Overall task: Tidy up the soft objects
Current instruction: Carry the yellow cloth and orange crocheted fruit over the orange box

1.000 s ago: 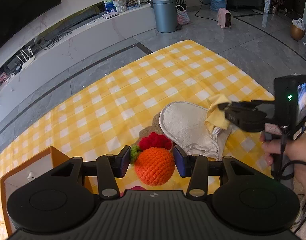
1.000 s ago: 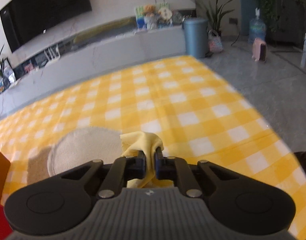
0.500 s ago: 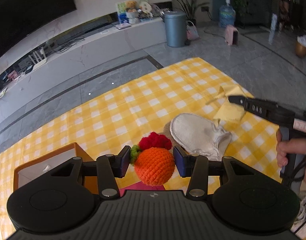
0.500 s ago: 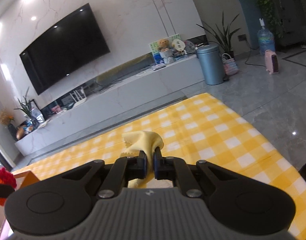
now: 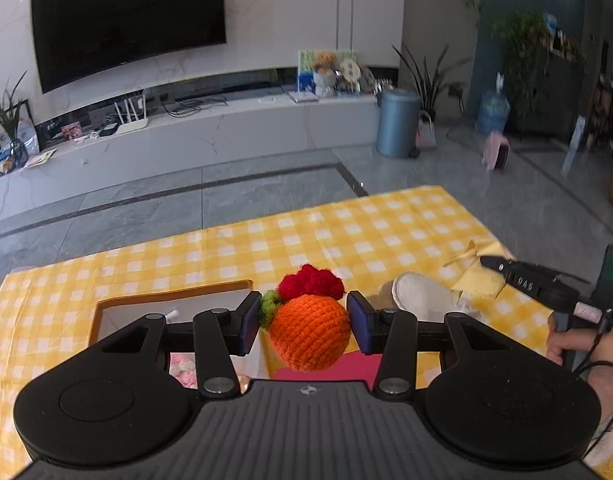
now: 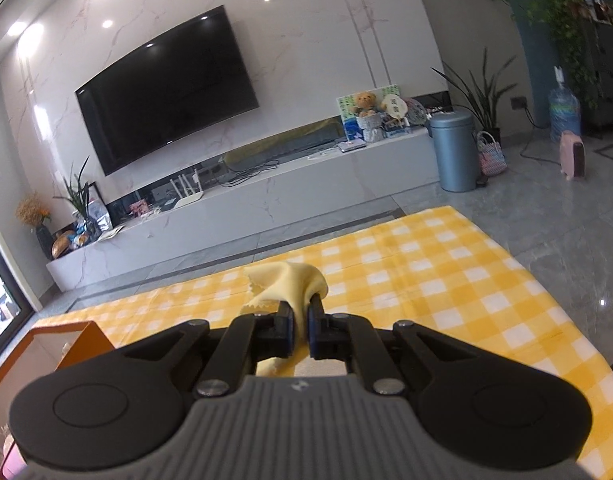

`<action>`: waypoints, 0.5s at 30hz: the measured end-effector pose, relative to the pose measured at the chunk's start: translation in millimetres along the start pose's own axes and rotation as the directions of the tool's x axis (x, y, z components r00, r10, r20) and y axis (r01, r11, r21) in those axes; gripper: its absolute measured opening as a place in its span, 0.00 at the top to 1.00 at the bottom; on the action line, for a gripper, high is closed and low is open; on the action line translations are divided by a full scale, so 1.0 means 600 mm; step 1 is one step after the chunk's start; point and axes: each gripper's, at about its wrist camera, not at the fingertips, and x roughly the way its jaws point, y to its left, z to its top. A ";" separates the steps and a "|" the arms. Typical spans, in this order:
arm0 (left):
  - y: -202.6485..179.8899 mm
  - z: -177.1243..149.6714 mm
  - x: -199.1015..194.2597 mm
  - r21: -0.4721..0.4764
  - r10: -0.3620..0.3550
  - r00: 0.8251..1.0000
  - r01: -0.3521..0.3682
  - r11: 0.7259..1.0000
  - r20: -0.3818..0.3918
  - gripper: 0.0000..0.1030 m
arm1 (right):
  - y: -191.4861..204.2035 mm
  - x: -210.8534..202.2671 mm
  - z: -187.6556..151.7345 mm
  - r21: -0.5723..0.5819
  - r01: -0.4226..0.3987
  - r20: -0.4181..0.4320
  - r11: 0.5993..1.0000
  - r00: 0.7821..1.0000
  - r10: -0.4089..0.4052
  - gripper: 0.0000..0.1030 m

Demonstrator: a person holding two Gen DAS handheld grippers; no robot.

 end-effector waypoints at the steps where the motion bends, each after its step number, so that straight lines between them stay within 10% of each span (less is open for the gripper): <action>1: 0.012 -0.005 -0.013 -0.020 -0.014 1.000 0.014 1.000 0.020 0.49 | 0.004 -0.001 0.000 -0.004 -0.005 0.006 1.000 1.000 0.005 0.95; 15: 0.130 -0.106 -0.062 -0.264 0.052 0.980 0.001 0.964 0.194 0.49 | 0.107 -0.066 0.011 -0.028 -0.231 0.103 0.973 0.967 0.232 0.95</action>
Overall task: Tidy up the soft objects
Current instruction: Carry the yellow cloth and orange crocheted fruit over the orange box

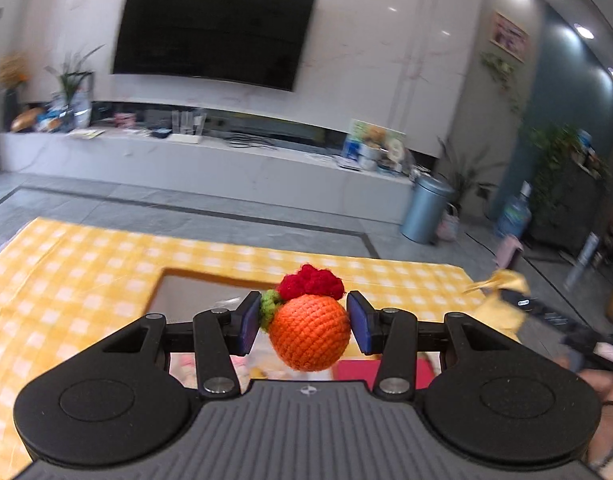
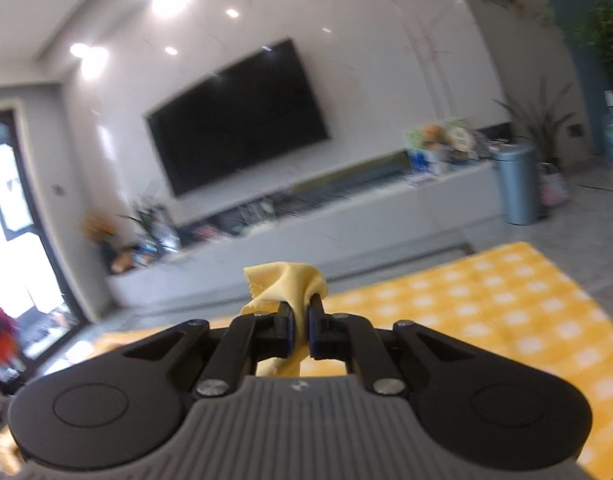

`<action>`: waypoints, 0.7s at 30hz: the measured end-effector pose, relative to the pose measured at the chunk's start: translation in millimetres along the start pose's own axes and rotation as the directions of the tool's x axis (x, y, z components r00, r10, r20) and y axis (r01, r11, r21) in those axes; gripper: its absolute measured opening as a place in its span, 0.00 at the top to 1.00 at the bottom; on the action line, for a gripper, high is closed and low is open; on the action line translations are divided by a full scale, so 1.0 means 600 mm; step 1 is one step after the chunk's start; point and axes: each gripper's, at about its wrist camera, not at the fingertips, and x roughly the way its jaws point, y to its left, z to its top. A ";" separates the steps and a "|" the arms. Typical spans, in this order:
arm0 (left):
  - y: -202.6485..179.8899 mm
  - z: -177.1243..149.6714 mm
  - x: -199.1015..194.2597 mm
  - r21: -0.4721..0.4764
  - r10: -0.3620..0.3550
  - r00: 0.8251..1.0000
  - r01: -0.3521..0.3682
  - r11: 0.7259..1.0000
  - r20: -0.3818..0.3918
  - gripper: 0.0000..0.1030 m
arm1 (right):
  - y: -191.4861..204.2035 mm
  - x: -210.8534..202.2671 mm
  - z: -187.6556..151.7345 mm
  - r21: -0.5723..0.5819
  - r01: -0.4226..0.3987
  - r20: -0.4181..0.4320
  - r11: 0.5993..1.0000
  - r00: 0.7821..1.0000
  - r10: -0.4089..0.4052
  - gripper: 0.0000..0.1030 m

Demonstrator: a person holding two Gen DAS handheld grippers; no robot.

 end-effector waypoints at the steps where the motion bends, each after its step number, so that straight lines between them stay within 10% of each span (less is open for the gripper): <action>1: 0.016 -0.008 -0.002 -0.004 0.011 1.000 -0.011 1.000 -0.001 0.49 | 0.014 -0.004 0.001 -0.003 -0.027 0.003 1.000 1.000 0.027 0.95; 10: 0.096 -0.056 0.018 -0.037 0.109 0.993 -0.110 0.993 -0.041 0.49 | 0.176 0.002 -0.009 -0.171 -0.192 -0.119 0.966 0.978 0.173 0.95; 15: 0.128 -0.072 0.006 -0.091 0.060 0.998 -0.063 0.994 -0.037 0.49 | 0.282 0.046 -0.033 -0.187 -0.358 -0.330 0.915 0.900 0.285 0.95; 18: 0.138 -0.077 0.006 -0.105 0.026 0.998 -0.032 0.994 -0.060 0.49 | 0.343 0.088 -0.051 -0.331 -0.347 -0.400 0.878 0.894 0.203 0.95; 21: 0.144 -0.081 0.000 -0.130 0.020 0.998 -0.028 0.991 -0.064 0.49 | 0.365 0.158 -0.070 -0.341 -0.362 -0.522 0.867 0.840 0.146 0.96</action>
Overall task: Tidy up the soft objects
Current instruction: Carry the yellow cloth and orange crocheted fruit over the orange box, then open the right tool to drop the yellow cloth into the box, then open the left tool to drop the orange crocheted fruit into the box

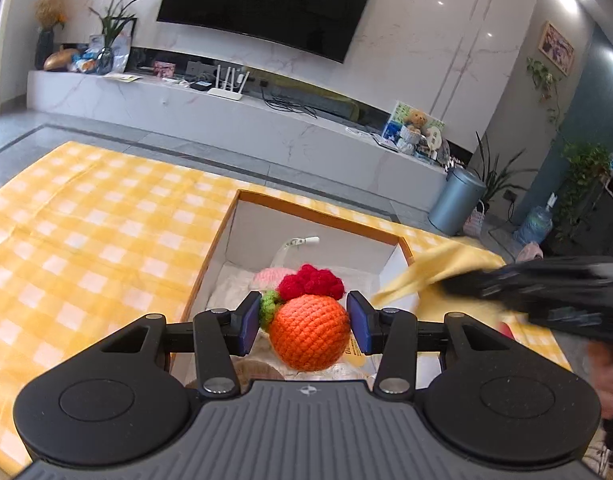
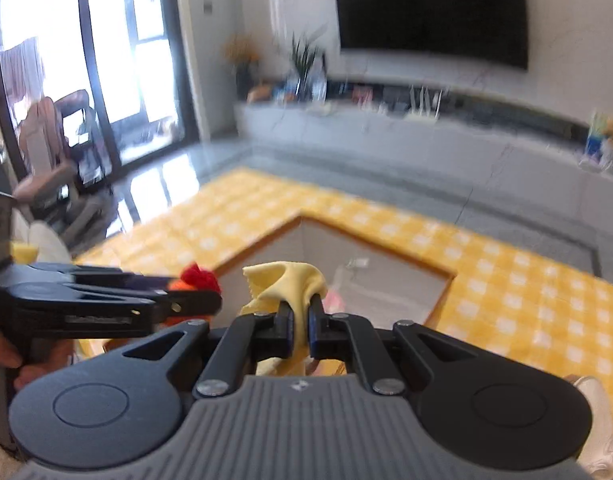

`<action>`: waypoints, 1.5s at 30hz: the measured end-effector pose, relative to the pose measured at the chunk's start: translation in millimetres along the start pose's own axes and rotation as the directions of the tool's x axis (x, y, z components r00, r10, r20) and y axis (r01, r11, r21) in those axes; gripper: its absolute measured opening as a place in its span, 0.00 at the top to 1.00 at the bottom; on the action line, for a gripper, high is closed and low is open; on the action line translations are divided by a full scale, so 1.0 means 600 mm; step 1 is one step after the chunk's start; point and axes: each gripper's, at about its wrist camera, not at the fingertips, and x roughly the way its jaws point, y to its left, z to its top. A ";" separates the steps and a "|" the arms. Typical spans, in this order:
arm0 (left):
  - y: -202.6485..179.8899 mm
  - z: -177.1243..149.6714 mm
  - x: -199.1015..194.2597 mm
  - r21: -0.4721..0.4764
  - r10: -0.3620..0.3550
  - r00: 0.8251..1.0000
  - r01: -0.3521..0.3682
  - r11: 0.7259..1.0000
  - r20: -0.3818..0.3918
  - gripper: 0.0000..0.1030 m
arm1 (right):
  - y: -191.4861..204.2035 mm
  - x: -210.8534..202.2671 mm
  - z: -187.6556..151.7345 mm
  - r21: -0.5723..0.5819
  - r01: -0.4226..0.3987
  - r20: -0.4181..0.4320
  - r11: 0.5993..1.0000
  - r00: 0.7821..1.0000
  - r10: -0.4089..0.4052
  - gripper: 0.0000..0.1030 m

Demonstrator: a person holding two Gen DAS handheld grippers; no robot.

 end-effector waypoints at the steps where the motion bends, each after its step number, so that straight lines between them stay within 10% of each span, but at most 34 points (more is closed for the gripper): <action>1: 0.002 0.000 -0.001 0.006 0.001 1.000 -0.001 1.000 0.004 0.49 | 0.000 0.026 0.003 -0.036 0.042 -0.051 0.998 0.998 -0.044 0.96; 9: 0.004 -0.008 0.023 0.048 0.095 0.995 -0.094 0.994 -0.028 0.49 | 0.036 0.179 -0.020 -0.471 0.141 -0.340 0.871 0.882 -0.326 0.96; 20: 0.027 -0.005 0.019 0.031 0.103 0.994 -0.102 0.994 -0.033 0.49 | 0.039 0.270 -0.059 -0.552 0.067 -0.508 0.831 0.763 -0.400 0.96; 26: 0.029 -0.003 0.018 0.004 0.081 0.996 -0.081 0.997 -0.021 0.49 | 0.016 0.246 -0.043 -0.468 0.078 -0.496 0.880 0.801 -0.335 0.84; 31: 0.014 -0.008 0.036 0.033 0.099 0.994 -0.098 0.995 -0.036 0.49 | 0.019 0.183 -0.027 -0.435 0.093 -0.389 0.896 0.878 -0.280 0.20; 36: 0.006 -0.012 0.066 0.037 0.151 0.985 -0.149 0.988 -0.079 0.49 | 0.016 0.129 -0.018 -0.388 0.090 -0.312 0.917 0.923 -0.223 0.12; 45: -0.006 -0.024 0.076 0.108 0.245 0.965 -0.234 0.966 -0.099 0.49 | 0.006 0.109 -0.038 -0.398 0.093 -0.288 0.913 0.932 -0.221 0.10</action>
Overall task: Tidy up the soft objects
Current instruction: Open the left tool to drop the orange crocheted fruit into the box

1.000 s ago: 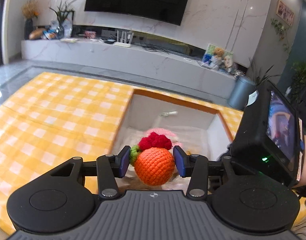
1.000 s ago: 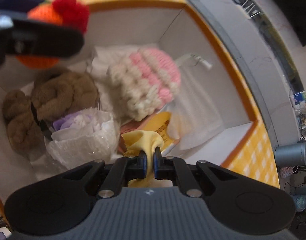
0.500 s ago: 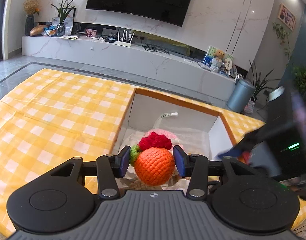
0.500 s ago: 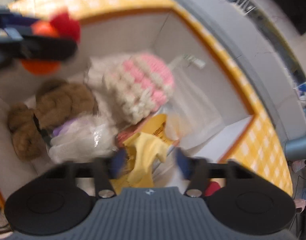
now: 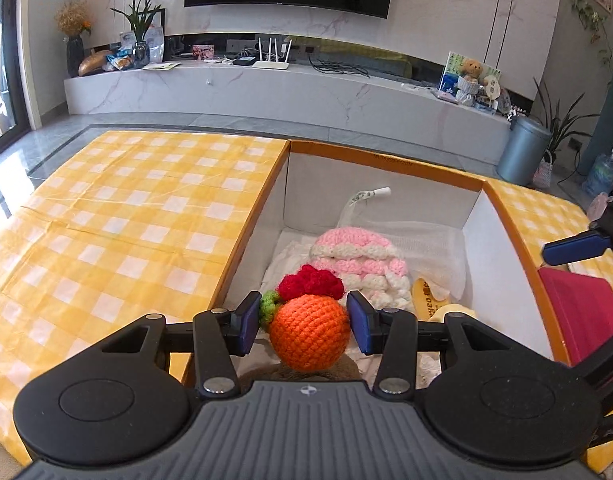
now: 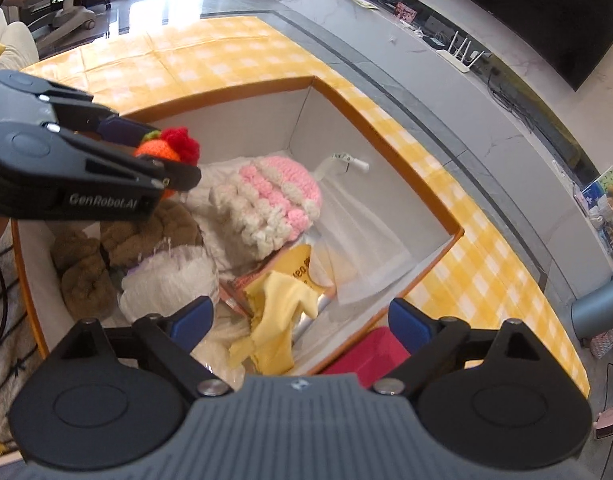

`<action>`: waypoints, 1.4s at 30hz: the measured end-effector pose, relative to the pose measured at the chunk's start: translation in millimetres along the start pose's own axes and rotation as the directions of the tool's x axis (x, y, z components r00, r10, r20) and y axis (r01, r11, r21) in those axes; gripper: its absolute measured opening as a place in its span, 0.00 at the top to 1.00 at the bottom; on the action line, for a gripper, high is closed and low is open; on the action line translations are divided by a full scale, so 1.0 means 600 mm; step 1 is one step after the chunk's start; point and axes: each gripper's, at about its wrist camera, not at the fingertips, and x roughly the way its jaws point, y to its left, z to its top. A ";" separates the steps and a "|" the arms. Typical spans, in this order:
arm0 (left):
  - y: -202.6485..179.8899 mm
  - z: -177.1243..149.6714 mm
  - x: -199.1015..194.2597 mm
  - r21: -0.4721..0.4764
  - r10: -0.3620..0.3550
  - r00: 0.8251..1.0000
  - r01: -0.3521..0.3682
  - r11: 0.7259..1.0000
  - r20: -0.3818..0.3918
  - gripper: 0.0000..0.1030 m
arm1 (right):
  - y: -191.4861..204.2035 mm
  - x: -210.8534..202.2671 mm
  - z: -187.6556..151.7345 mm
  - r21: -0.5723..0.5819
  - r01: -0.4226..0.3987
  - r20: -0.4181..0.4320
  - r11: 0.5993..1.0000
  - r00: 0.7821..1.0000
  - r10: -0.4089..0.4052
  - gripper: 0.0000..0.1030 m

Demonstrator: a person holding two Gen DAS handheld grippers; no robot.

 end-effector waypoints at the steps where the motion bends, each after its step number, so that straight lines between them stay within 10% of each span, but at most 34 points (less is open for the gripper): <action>1: -0.001 -0.001 0.000 0.001 0.011 1.000 -0.011 1.000 0.000 0.49 | -0.003 0.000 -0.003 0.005 0.007 0.001 1.000 1.000 -0.007 0.10; 11: 0.001 0.005 -0.017 -0.037 -0.026 0.999 0.027 0.999 0.025 0.08 | -0.030 -0.033 -0.020 0.087 -0.034 0.036 0.996 0.999 0.031 0.10; 29: -0.036 0.011 -0.057 0.026 0.065 0.996 -0.067 0.997 0.067 0.08 | -0.040 -0.051 -0.028 0.214 -0.086 0.177 0.973 0.983 0.048 0.10; 42: -0.096 0.014 -0.100 0.063 -0.043 0.985 0.033 0.997 0.166 0.11 | -0.095 -0.108 -0.071 0.327 -0.038 0.288 0.944 0.956 -0.061 0.10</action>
